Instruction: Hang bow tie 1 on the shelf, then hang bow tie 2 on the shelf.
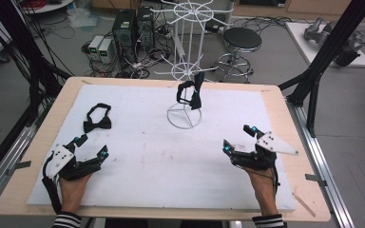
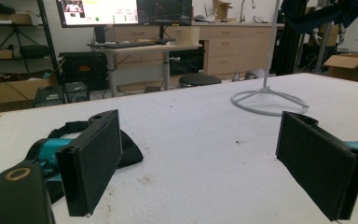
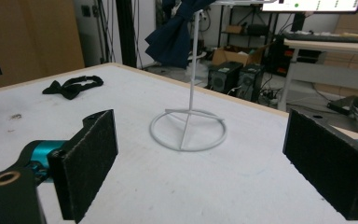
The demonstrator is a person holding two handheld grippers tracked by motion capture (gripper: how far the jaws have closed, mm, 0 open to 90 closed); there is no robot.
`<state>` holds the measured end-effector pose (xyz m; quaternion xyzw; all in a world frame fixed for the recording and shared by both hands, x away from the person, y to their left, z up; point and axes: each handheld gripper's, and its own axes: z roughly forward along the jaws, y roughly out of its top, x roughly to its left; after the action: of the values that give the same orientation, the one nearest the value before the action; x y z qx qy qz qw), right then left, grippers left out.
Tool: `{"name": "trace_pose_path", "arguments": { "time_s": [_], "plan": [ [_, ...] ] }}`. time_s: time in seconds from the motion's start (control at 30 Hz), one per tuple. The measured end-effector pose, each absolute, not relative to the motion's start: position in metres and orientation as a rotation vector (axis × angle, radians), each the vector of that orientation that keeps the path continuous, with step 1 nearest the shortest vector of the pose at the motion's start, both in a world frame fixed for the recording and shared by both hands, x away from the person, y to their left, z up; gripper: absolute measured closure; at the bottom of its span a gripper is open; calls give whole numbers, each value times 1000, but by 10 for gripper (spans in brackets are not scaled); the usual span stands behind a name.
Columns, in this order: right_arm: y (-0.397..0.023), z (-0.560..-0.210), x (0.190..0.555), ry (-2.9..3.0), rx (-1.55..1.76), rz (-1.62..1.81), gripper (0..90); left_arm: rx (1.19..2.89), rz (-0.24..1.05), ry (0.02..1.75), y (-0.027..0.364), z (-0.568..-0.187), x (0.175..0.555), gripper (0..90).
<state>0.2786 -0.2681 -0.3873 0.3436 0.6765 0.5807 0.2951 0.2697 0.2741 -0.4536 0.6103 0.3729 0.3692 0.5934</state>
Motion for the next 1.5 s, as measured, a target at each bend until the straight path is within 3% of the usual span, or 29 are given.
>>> {"name": "trace_pose_path", "arguments": {
  "time_s": [0.47, 1.17, 1.5],
  "plan": [
    [-278, -438, 246, 1677, 934, 1526, 95, 1414, 857, 862, 274, -454, 270, 147],
    [-278, -453, 242, 1624, 911, 1525, 95, 1416, 866, 849, 277, -448, 269, 145],
    [-282, -454, 242, 1583, 945, 1561, 95, 1494, 877, 871, 294, -427, 274, 143]
  ]
}}
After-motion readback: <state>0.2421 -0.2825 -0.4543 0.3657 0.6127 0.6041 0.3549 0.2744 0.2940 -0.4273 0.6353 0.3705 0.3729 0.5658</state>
